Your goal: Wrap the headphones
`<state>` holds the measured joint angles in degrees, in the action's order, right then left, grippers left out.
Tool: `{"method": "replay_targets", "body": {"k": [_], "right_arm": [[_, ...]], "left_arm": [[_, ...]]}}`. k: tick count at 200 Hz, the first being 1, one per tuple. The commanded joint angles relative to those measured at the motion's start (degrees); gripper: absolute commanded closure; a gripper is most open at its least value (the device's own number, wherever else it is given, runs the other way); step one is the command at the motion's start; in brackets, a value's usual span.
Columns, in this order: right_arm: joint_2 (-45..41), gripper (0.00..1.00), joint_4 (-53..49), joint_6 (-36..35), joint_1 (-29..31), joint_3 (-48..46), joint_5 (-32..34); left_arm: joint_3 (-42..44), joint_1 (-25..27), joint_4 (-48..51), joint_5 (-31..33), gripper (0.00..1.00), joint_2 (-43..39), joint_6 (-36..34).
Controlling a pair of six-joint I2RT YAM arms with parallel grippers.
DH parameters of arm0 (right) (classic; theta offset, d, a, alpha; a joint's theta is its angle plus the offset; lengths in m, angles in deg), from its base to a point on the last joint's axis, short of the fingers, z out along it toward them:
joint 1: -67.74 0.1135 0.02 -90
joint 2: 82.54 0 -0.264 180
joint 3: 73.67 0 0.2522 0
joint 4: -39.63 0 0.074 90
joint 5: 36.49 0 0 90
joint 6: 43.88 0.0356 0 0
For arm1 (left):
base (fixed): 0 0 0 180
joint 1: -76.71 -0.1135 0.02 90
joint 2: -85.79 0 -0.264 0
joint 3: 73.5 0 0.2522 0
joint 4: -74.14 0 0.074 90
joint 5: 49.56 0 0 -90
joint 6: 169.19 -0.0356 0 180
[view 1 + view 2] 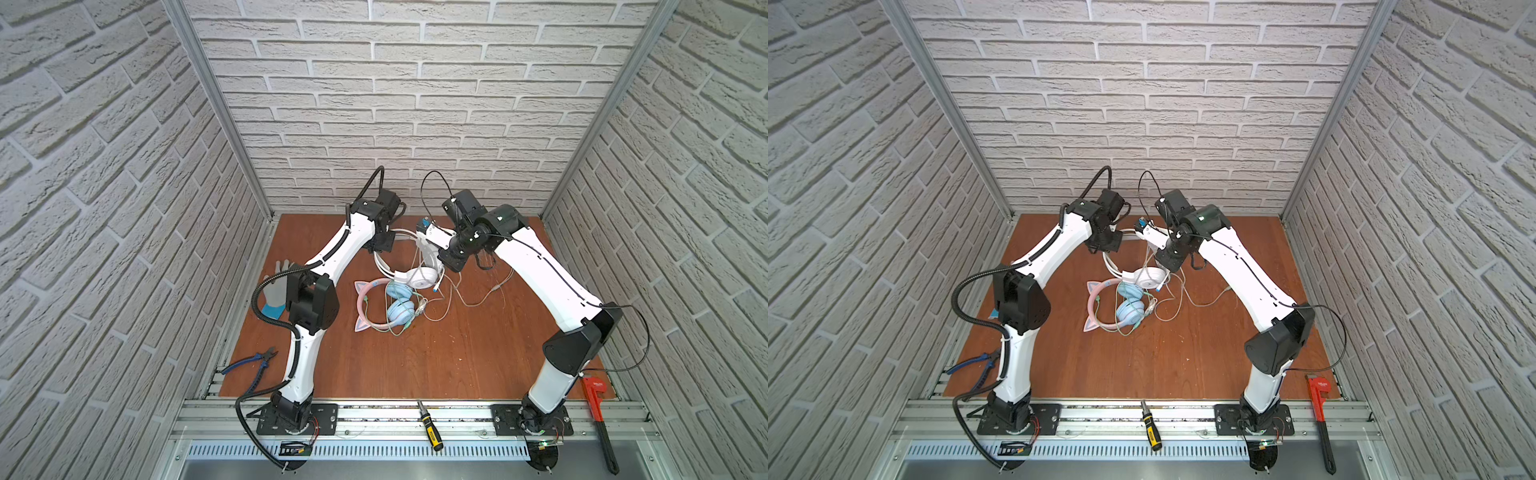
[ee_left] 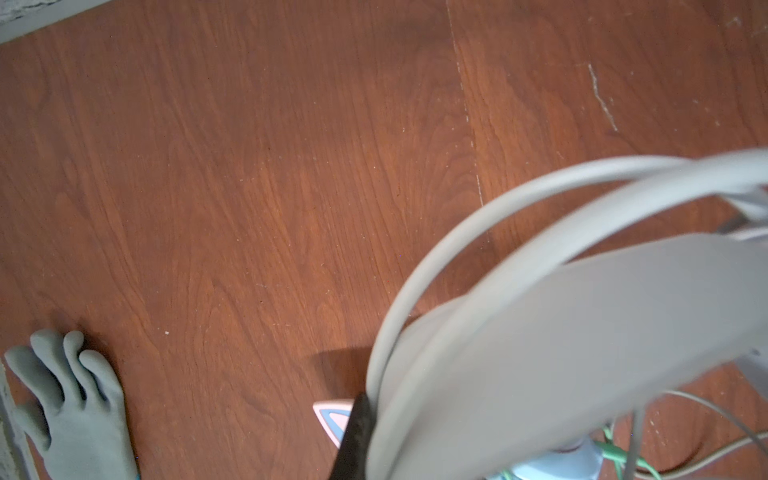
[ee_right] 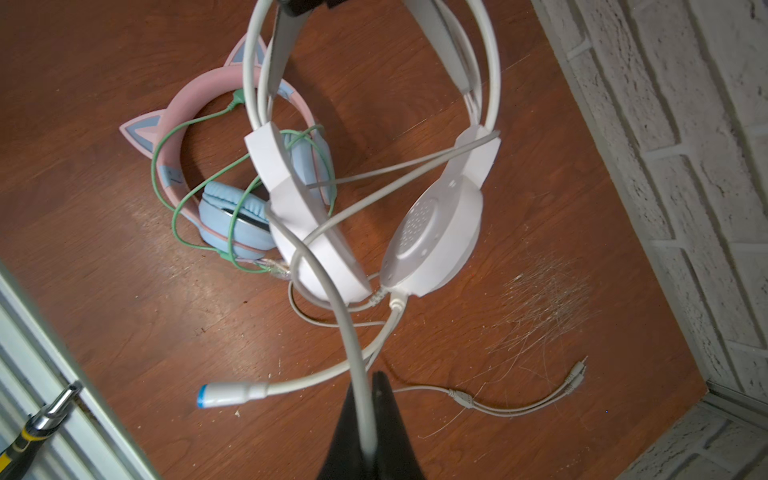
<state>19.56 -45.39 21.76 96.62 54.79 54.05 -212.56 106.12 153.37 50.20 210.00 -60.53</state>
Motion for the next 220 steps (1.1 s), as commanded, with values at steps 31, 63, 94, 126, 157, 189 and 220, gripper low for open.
{"method": "replay_targets", "body": {"k": [31, 63, 94, 126, 157, 189, 220], "right_arm": [[4.87, 0.94, 11.12, 2.81, -4.63, -0.14, 1.79], [7.50, 0.94, 14.09, 4.52, -7.28, 0.07, 0.37], [9.74, 0.94, 15.55, 5.71, -9.38, 0.30, -2.24], [12.47, 0.92, 18.44, 9.71, -11.86, -0.43, -7.73], [12.96, 0.86, 23.82, 14.58, -14.21, -4.52, -15.16], [11.69, 0.83, 31.46, 19.31, -15.37, -12.30, -21.75], [11.63, 0.83, 37.49, 24.00, -17.32, -18.86, -30.43]], "left_arm": [[1.57, 2.14, -5.14, -4.36, 1.00, -4.61, -5.83], [4.86, 2.23, -8.22, -7.82, 1.00, -7.74, -6.75], [6.65, 2.23, -9.47, -9.70, 1.00, -10.08, -8.24], [9.50, 2.24, -11.84, -13.39, 1.00, -12.99, -9.55], [12.18, 2.14, -14.64, -16.08, 1.00, -15.57, -9.44], [15.27, 1.03, -18.54, -20.62, 1.00, -17.76, -7.48], [16.82, -0.44, -20.86, -23.77, 1.00, -18.80, -4.92]]}}
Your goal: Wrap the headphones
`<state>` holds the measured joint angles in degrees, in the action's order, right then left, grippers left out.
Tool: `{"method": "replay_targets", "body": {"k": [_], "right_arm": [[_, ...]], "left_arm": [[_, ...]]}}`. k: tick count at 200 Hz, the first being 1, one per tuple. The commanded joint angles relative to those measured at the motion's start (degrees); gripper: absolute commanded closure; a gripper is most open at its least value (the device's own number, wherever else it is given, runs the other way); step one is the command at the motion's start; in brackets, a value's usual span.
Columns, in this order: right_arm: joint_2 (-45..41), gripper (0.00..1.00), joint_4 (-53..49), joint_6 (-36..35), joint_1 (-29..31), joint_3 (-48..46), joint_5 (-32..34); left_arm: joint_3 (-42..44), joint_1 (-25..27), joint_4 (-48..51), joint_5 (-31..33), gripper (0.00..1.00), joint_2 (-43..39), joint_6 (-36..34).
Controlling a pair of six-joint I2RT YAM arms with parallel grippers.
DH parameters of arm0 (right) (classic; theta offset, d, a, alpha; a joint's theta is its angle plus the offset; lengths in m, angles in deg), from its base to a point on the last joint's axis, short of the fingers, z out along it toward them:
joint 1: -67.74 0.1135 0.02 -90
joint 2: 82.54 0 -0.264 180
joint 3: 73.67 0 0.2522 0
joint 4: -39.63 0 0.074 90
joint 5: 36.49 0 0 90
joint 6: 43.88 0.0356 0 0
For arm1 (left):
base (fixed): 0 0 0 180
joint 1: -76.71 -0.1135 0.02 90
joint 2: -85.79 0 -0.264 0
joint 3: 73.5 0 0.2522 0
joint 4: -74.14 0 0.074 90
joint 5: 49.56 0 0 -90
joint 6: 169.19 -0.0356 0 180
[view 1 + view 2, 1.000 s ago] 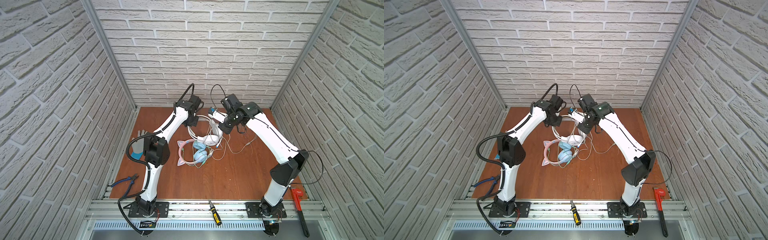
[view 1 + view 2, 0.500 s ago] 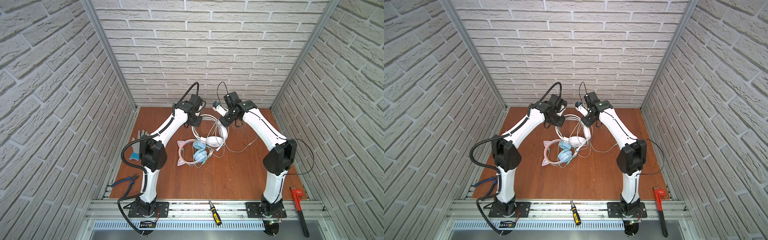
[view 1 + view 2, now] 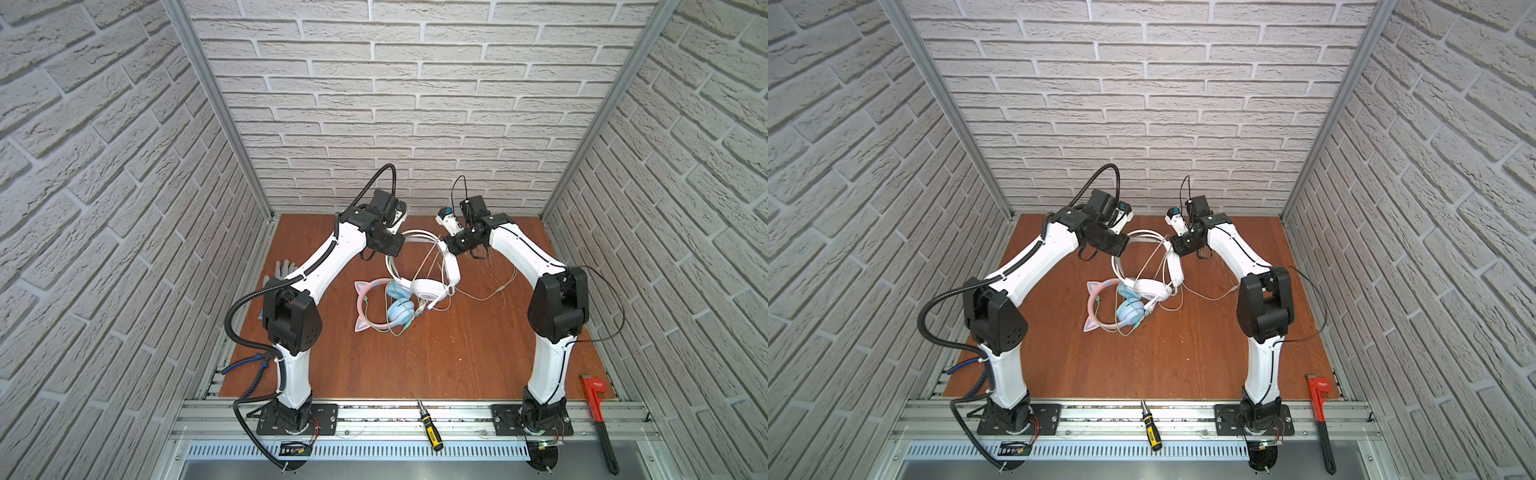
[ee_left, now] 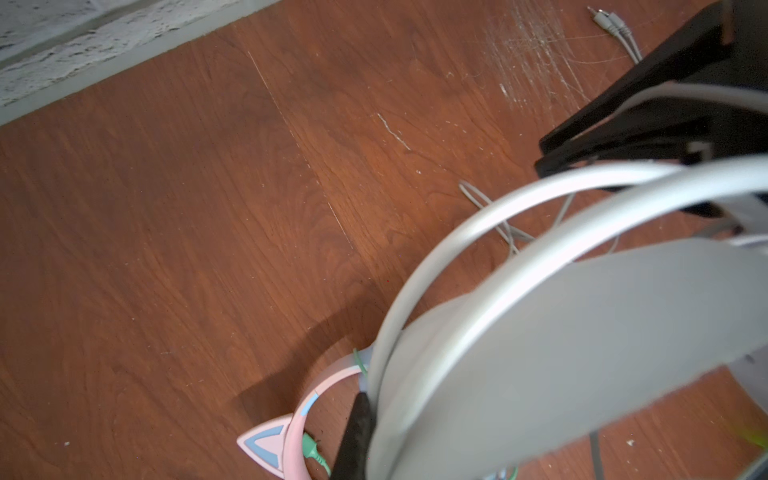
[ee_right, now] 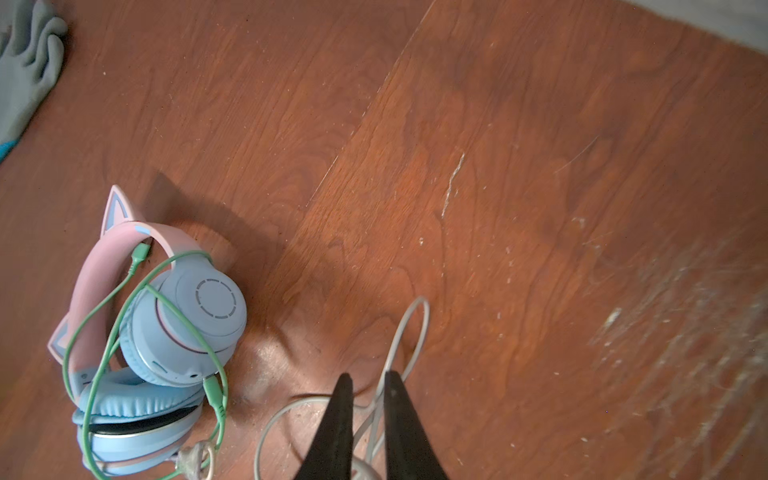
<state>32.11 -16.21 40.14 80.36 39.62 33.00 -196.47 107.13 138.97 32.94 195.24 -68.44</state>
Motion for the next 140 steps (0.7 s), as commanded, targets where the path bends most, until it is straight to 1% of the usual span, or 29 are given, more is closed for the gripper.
{"method": "replay_targets", "body": {"k": [1, 26, 49, 75, 109, 128, 140], "right_arm": [[-0.92, 0.83, 8.54, 5.80, -1.08, -3.93, -9.64], [-0.92, 0.83, 16.38, 10.03, -1.34, -10.76, -12.60], [-0.95, 0.82, 22.41, 13.48, -1.24, -14.99, -14.55], [-0.20, 0.82, 26.81, 15.90, -1.17, -17.14, -16.18], [1.26, 0.82, 31.57, 18.55, -0.63, -19.29, -18.02], [2.08, 0.81, 33.23, 19.82, -0.26, -20.12, -17.86], [1.93, 0.79, 36.73, 21.78, -0.22, -21.79, -17.97]], "left_arm": [[0.79, -1.47, -6.57, -6.61, 1.00, -4.10, 3.11], [1.99, -3.03, -9.44, -9.12, 1.00, -4.90, 6.50], [2.25, -4.17, -12.18, -11.24, 1.00, -5.22, 9.37], [1.67, -4.86, -14.00, -13.00, 1.00, -4.97, 11.46], [1.27, -5.57, -16.22, -13.30, 1.00, -4.81, 14.19], [1.06, -5.84, -17.22, -14.05, 1.00, -4.62, 15.23], [0.83, -5.95, -17.35, -14.33, 1.00, -4.45, 15.58]]}}
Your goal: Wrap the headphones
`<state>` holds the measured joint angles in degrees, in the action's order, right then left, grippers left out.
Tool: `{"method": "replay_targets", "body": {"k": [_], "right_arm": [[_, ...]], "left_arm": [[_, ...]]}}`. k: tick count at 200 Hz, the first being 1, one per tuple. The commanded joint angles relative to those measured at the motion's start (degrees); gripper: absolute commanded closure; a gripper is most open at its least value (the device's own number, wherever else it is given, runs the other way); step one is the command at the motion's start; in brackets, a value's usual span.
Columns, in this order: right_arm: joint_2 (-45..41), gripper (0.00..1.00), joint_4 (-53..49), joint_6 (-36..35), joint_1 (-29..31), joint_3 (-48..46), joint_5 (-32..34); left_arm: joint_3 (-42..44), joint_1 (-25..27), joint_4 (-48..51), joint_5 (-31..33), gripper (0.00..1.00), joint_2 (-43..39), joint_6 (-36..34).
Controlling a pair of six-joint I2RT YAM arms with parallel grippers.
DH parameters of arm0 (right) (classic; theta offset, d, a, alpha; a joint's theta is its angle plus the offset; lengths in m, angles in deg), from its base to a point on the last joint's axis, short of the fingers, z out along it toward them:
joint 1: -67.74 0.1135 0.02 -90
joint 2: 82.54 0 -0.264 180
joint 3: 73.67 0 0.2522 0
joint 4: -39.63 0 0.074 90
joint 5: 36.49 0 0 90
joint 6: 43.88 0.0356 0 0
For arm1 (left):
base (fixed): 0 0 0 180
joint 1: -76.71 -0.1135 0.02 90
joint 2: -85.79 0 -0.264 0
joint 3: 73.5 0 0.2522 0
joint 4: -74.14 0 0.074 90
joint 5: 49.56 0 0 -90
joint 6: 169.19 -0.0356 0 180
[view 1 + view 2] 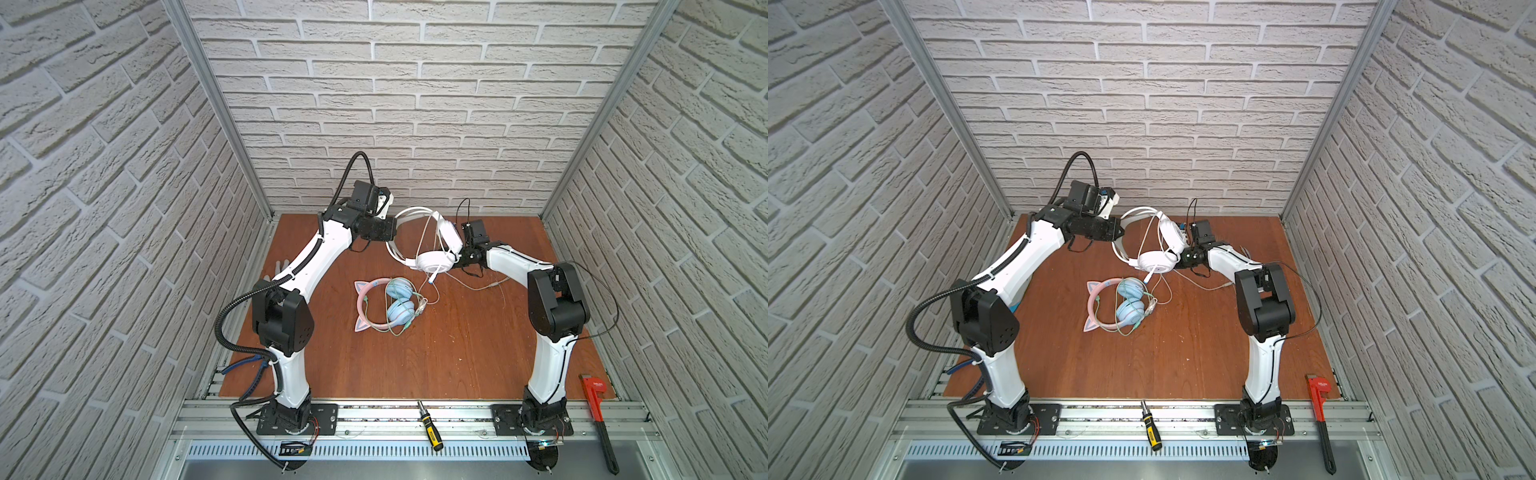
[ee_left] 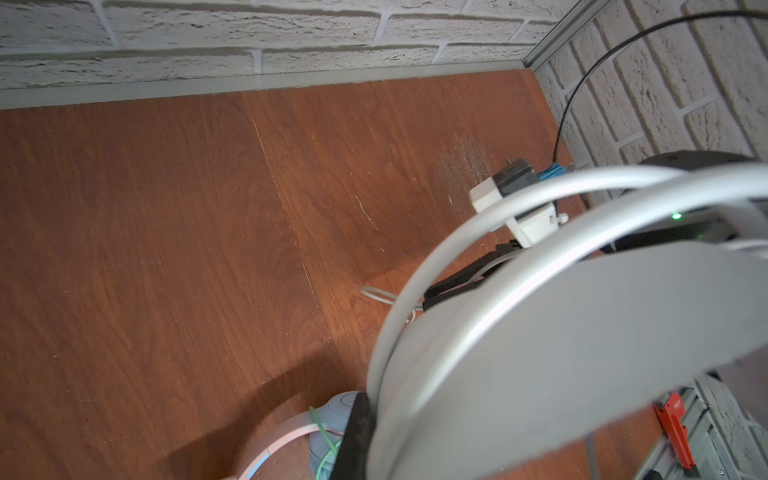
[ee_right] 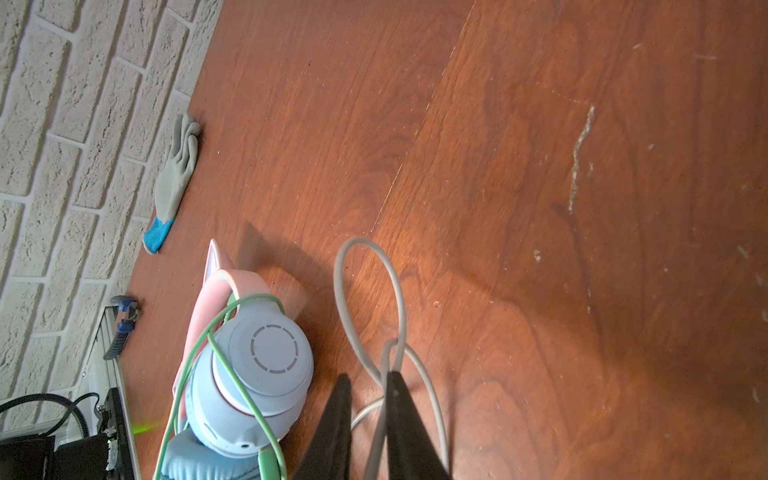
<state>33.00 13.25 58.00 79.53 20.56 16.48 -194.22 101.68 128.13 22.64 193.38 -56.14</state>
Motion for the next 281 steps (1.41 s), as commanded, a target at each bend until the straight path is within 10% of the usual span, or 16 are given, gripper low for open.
{"method": "replay_targets", "body": {"k": [1, 98, 187, 281], "right_arm": [[1.02, 0.79, 7.57, 4.06, 0.61, -2.84, -1.45], [0.73, 0.78, 28.67, 16.13, 0.65, -14.37, -2.35], [-14.69, 0.47, 46.96, 15.90, 1.08, -31.60, 7.39], [-5.39, 0.51, 52.41, 16.45, 3.24, -19.95, 9.22]], "left_arm": [[-1.42, -0.48, -6.49, -4.06, 1.00, -2.62, 3.34], [-1.19, -2.17, -8.66, -4.83, 1.00, -2.66, 7.18], [-1.42, -2.38, -8.87, -5.49, 1.00, -2.25, 8.06], [-1.53, -2.58, -7.47, -5.75, 1.00, -2.98, 8.33]]}}
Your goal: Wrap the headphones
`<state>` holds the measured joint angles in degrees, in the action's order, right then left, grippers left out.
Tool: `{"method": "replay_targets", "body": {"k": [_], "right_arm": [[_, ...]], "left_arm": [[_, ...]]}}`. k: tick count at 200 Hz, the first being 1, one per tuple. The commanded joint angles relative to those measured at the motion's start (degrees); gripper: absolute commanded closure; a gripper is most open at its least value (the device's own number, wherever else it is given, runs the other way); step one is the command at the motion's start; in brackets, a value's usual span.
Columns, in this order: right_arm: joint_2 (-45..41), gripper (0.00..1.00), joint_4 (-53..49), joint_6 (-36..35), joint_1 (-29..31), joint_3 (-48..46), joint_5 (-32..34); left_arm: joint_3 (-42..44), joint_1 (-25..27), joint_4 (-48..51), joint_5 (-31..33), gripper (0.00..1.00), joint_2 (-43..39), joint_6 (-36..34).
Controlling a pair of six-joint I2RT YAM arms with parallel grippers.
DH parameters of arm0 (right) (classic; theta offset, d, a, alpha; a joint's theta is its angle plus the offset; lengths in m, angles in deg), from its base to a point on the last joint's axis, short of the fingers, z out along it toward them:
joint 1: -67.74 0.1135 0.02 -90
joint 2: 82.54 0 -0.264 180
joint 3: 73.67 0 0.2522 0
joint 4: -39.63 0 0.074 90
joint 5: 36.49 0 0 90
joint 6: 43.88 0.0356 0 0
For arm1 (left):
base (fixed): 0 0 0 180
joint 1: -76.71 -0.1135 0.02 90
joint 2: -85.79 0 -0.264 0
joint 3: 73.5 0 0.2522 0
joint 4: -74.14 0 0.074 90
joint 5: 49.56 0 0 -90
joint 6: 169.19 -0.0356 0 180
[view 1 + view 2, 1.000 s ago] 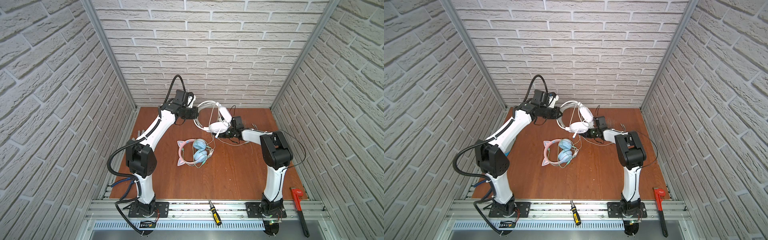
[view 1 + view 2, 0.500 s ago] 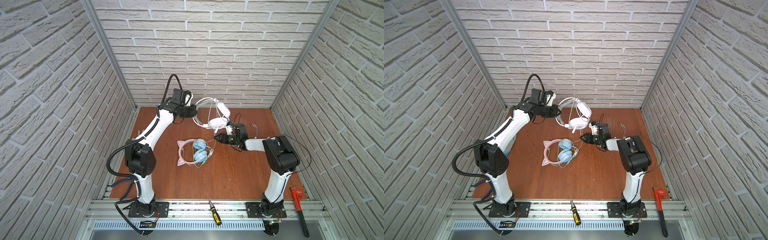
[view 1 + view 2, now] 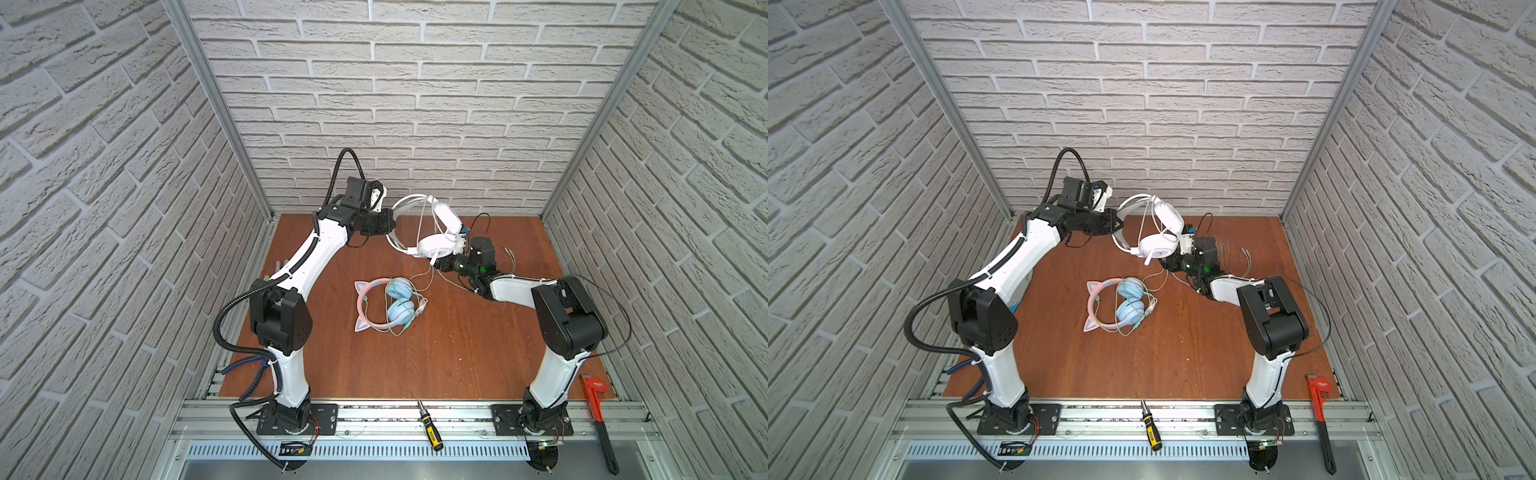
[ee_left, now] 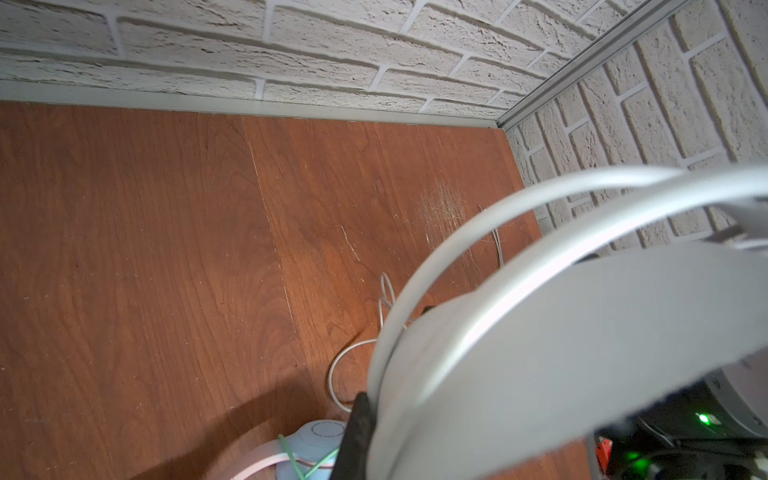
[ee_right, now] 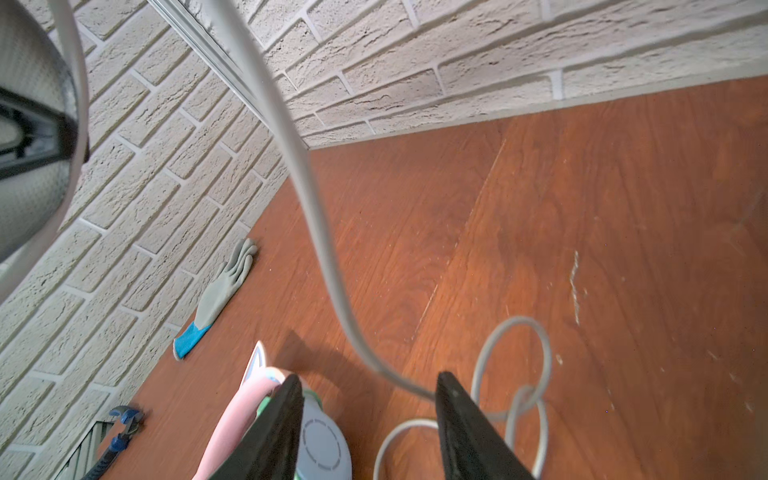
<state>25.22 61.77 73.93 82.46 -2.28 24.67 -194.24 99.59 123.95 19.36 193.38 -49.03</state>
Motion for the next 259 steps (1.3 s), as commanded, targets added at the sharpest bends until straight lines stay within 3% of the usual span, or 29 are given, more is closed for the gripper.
{"method": "replay_targets", "body": {"k": [1, 18, 45, 70, 99, 115, 138, 160, 219, 259], "right_arm": [[2.55, 0.51, 3.90, 0.55, 0.31, 3.00, 1.04], [4.63, 0.58, 3.33, 1.09, 0.24, 5.27, 1.03], [4.95, 0.80, 2.95, 1.63, -0.11, 5.46, 0.87], [-2.58, 0.93, -2.48, -2.54, -1.90, 1.17, 4.10], [-14.90, 0.94, -31.68, -16.26, -5.41, 5.51, 11.03], [-19.83, 0.94, -49.28, -24.34, -6.62, 11.96, 20.75], [-23.52, 0.94, -65.45, -32.14, -9.13, 20.59, 25.65], [-23.34, 0.94, -74.96, -33.89, -10.09, 25.67, 28.64], [-19.11, 0.93, -71.39, -24.57, -10.46, 15.13, 21.48], [-13.47, 0.92, -70.83, -22.57, -10.46, 12.66, 21.32]], "left_arm": [[-1.49, -0.47, -3.28, -2.52, 1.00, -2.99, 1.23], [-1.39, -0.65, -3.16, -2.74, 1.00, -3.11, 1.29], [-1.40, -0.92, -3.18, -2.61, 1.00, -3.26, 1.40], [-0.76, -1.48, -3.49, -2.55, 1.00, -3.82, 1.53], [0.45, -1.88, -4.84, -3.33, 1.00, -4.34, 2.14], [1.48, -2.04, -6.73, -4.08, 1.00, -4.74, 3.11], [3.02, -2.13, -9.46, -5.30, 1.00, -4.85, 4.62], [3.77, -2.10, -10.90, -5.89, 1.00, -4.63, 5.39], [3.72, -2.57, -8.43, -5.57, 1.00, -6.00, 4.24], [4.07, -3.09, -8.08, -5.33, 1.00, -7.00, 4.30]]}}
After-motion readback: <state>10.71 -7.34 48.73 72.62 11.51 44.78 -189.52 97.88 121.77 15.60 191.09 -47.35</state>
